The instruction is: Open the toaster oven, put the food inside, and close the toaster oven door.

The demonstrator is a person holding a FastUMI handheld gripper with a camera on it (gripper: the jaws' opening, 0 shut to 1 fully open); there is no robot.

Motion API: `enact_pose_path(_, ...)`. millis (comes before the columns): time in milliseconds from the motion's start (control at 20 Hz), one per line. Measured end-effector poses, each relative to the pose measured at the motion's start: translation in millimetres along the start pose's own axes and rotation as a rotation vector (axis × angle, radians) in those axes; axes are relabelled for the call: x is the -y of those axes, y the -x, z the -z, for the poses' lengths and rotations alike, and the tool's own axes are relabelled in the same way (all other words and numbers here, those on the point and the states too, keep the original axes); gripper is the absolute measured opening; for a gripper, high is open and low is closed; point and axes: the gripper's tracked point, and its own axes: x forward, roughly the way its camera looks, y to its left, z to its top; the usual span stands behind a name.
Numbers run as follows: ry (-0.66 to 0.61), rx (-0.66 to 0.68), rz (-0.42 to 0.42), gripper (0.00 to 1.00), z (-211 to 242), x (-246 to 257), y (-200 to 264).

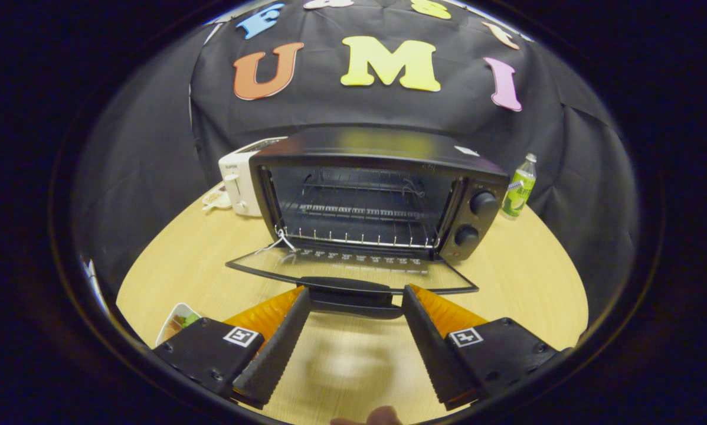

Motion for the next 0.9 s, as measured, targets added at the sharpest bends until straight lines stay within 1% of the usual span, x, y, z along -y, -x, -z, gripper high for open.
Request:
enact_pose_path(100, -0.018, -0.04, -0.007, 1.0, 16, -1, -2)
enact_pose_path(200, -0.034, -0.072, -0.012, 1.0, 20, 0, -1)
enact_pose_path(350, -0.037, -0.054, -0.066, 1.0, 1, -3, 34)
enact_pose_path(450, -0.042, -0.071, -0.149, 1.0, -11, -5, 61)
enact_pose_path(500, -0.059, -0.099, -0.209, 1.0, -15, -9, 75)
enact_pose_path(600, -0.106, -0.169, -0.333, 1.0, -21, -20, 102)
enact_pose_path(700, -0.165, -0.251, -0.424, 1.0, -22, -28, 124)
enact_pose_path(800, -0.239, -0.331, -0.53, 1.0, -20, -47, 142)
enact_pose_path(900, -0.315, -0.398, -0.585, 1.0, -13, -66, 150)
